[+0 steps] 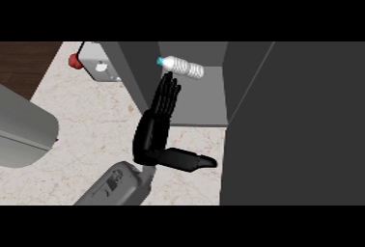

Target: Pick up the bottled water, place it into the cabinet and close the cabinet

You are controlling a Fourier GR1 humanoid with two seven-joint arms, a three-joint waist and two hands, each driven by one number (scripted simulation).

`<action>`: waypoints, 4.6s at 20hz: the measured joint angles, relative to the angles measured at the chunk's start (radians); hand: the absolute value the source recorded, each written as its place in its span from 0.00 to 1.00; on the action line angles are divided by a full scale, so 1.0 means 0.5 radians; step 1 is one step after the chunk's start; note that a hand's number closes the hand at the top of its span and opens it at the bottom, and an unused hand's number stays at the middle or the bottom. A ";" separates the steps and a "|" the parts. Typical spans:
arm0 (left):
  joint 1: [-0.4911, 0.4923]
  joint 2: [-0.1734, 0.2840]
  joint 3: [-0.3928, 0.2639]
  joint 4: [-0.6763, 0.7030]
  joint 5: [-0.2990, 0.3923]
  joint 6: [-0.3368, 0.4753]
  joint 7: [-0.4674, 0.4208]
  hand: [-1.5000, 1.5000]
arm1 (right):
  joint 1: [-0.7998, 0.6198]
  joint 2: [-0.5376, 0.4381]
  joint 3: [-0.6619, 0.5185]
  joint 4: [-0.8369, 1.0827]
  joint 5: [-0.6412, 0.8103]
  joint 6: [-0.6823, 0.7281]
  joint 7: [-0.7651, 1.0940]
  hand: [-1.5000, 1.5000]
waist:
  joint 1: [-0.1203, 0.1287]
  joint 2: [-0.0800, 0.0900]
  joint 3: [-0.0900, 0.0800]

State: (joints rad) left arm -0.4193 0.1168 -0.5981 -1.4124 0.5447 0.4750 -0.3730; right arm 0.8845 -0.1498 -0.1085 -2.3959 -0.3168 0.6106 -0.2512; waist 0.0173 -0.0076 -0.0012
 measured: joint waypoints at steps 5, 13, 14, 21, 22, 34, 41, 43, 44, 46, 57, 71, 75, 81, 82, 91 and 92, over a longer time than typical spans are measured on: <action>0.286 0.132 -0.042 -0.257 -0.017 -0.021 -0.031 0.00 | -0.015 -0.134 0.162 -0.006 0.022 0.130 0.090 1.00 | 0.001 0.004 -0.001; 0.680 0.348 -0.036 -0.625 -0.013 -0.078 -0.089 0.00 | -0.029 -0.199 0.532 -0.031 0.080 0.180 0.254 1.00 | -0.010 0.003 -0.003; 0.728 0.368 -0.042 -0.675 -0.021 -0.069 -0.094 0.00 | -0.044 -0.193 0.587 -0.033 0.091 0.168 0.280 1.00 | -0.008 0.003 -0.003; 0.921 0.496 0.036 -0.822 0.008 -0.120 -0.143 0.00 | -0.135 -0.123 1.024 -0.085 0.295 0.069 0.448 1.00 | -0.024 -0.002 -0.008; 0.951 0.524 0.066 -0.834 0.027 -0.146 -0.157 0.00 | -0.143 -0.109 1.060 -0.103 0.347 0.040 0.465 1.00 | -0.026 -0.003 -0.008; 1.233 0.732 0.285 -1.038 0.179 -0.313 -0.209 0.00 | -0.553 0.011 1.385 -0.175 0.706 -0.183 0.897 1.00 | 0.005 -0.009 -0.011; 1.343 0.813 0.370 -1.082 0.237 -0.418 -0.247 0.00 | -0.925 0.089 1.514 -0.156 0.763 -0.191 1.169 1.00 | 0.024 -0.013 -0.017; 1.369 0.832 0.399 -1.087 0.263 -0.446 -0.251 0.00 | -1.044 0.105 1.562 -0.142 0.786 -0.204 1.220 1.00 | 0.026 -0.014 -0.019; 1.375 0.843 0.418 -1.092 0.278 -0.458 -0.250 0.00 | -1.099 0.104 1.584 -0.133 0.799 -0.218 1.245 1.00 | 0.025 -0.014 -0.020; 1.412 0.869 0.442 -1.105 0.295 -0.493 -0.260 0.00 | -1.199 0.087 1.630 -0.115 0.823 -0.245 1.289 1.00 | 0.033 -0.013 -0.020; 1.470 0.923 0.510 -1.122 0.360 -0.622 -0.287 0.00 | -1.522 -0.052 1.695 -0.097 0.841 -0.264 1.375 1.00 | 0.073 0.006 -0.023; 1.519 0.982 0.579 -1.145 0.415 -0.735 -0.305 0.00 | -1.575 -0.055 1.662 -0.080 0.732 -0.247 1.399 1.00 | 0.158 0.043 -0.025; 1.515 0.998 0.593 -1.142 0.423 -0.773 -0.311 0.00 | -1.569 -0.041 1.649 -0.040 0.603 -0.233 1.408 1.00 | 0.197 0.067 -0.026; 1.482 1.022 0.599 -1.158 0.434 -0.832 -0.305 0.00 | -1.518 0.003 1.650 0.095 0.152 -0.145 1.504 1.00 | 0.288 0.111 -0.029; 1.471 1.026 0.602 -1.151 0.433 -0.837 -0.302 0.00 | -1.514 0.012 1.653 0.117 0.078 -0.138 1.521 1.00 | 0.291 0.114 -0.030; 1.519 1.052 0.653 -1.137 0.457 -0.864 -0.310 0.00 | -1.404 0.033 1.537 0.166 -0.131 -0.319 1.474 1.00 | 0.221 0.083 -0.026; 1.522 1.053 0.657 -1.136 0.459 -0.865 -0.311 0.00 | -1.396 0.044 1.510 0.172 -0.132 -0.349 1.459 1.00 | 0.209 0.082 -0.027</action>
State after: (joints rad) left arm 0.3415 0.6431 -0.2698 -1.9805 0.7739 0.0425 -0.5285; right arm 0.1866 -0.1279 0.6467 -2.3098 -0.3827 0.4360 0.4783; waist 0.1216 0.0337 -0.0146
